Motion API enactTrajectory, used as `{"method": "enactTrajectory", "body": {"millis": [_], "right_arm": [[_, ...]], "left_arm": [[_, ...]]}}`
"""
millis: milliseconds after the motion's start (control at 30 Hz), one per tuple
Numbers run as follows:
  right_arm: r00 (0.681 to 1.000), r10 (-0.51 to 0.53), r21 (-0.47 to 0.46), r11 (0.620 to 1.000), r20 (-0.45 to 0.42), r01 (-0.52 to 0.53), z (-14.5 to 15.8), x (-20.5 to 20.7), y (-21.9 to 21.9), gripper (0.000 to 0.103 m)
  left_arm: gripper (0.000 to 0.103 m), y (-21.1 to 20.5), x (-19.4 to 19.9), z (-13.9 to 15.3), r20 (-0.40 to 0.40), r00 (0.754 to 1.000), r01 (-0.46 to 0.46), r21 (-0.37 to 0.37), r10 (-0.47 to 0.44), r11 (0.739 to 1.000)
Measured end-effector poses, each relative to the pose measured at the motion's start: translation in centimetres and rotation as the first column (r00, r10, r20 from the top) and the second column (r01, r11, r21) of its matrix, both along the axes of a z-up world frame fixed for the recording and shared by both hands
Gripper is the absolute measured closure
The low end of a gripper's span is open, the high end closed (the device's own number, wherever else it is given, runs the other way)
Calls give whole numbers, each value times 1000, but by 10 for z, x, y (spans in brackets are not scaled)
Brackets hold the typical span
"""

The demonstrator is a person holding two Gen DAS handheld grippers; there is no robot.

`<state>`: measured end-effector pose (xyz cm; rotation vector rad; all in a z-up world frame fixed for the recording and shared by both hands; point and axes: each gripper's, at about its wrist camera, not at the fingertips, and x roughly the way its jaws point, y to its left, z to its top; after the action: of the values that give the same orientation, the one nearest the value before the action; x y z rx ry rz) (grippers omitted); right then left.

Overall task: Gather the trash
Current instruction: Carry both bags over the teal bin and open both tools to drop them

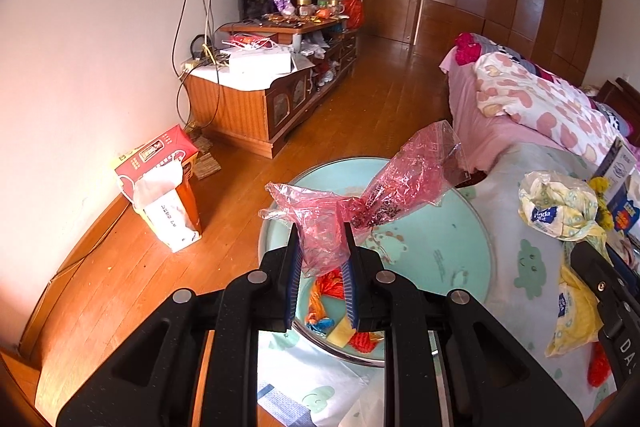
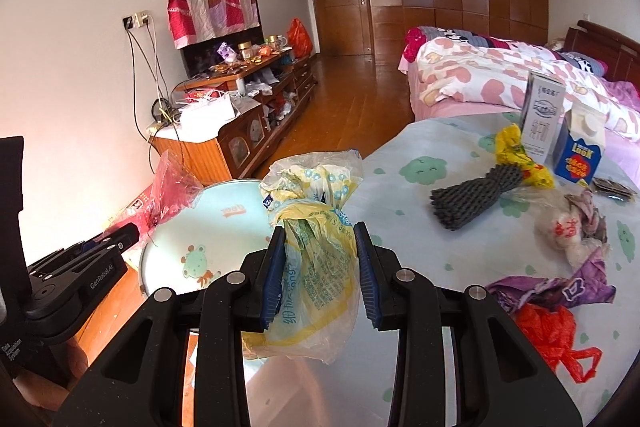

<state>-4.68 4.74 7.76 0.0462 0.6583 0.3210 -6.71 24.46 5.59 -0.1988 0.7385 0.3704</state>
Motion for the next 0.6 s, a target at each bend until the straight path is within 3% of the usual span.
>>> {"method": "enactTrajectory", "body": {"millis": [600], "right_arm": [[986, 68, -27, 997, -155, -73, -36, 51, 57, 68]], "left_arm": [[83, 15, 22, -32, -83, 996, -28, -18, 27, 999]]}}
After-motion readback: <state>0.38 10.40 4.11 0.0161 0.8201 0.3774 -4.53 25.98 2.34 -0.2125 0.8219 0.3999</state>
